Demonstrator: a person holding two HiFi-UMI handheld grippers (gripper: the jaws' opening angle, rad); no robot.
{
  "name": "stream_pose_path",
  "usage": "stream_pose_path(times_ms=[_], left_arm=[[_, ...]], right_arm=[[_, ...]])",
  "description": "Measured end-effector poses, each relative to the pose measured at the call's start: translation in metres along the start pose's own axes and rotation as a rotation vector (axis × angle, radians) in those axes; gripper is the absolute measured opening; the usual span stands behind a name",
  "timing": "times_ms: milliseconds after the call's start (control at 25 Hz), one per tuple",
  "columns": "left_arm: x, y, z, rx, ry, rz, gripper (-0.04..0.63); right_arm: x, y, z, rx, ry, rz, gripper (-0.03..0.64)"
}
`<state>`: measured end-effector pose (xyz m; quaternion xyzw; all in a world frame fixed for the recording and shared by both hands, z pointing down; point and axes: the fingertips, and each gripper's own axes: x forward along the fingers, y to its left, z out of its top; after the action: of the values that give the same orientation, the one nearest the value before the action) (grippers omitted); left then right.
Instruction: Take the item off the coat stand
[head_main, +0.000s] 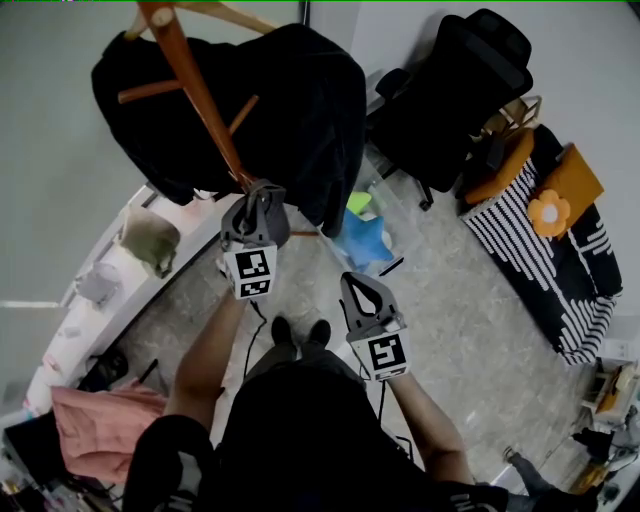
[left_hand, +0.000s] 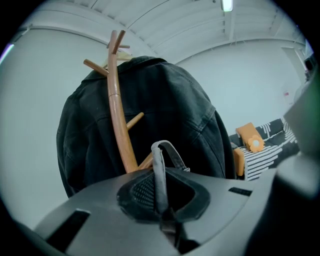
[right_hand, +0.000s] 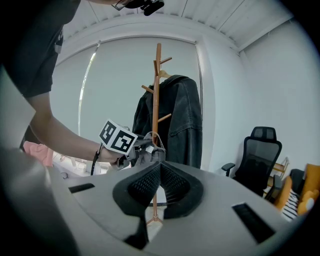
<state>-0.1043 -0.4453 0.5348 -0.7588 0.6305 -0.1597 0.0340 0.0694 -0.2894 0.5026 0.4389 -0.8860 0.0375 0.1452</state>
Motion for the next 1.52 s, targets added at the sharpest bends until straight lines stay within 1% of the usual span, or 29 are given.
stream_pose_path(times_ms=[280, 480, 680, 880, 1120, 1320, 1520], left_arm=[[-0.025, -0.009, 0.017, -0.032, -0.059, -0.053, 0.029], [-0.055, -0.013, 0.035, -0.052, -0.116, -0.096, 0.029], [-0.083, -0.008, 0.046, -0.084, -0.173, -0.11, 0.029], [-0.113, 0.003, 0.052, -0.104, -0.205, -0.111, 0.029], [-0.143, 0.019, 0.043, -0.131, -0.197, -0.103, 0.029], [-0.167, 0.036, 0.027, -0.137, -0.184, -0.082, 0.029], [-0.185, 0.049, 0.011, -0.161, -0.173, -0.069, 0.029]], right_arm=[[0.0, -0.003, -0.002, 0.03, -0.015, -0.009, 0.018], [-0.004, -0.003, -0.002, 0.038, -0.027, -0.014, 0.018], [-0.009, -0.001, 0.002, 0.035, -0.047, -0.014, 0.018], [-0.014, 0.003, 0.007, 0.031, -0.054, -0.014, 0.018], [-0.021, 0.009, 0.012, 0.044, -0.068, -0.007, 0.018], [-0.026, 0.014, 0.015, 0.031, -0.078, 0.001, 0.018], [-0.029, 0.018, 0.016, 0.031, -0.083, 0.001, 0.018]])
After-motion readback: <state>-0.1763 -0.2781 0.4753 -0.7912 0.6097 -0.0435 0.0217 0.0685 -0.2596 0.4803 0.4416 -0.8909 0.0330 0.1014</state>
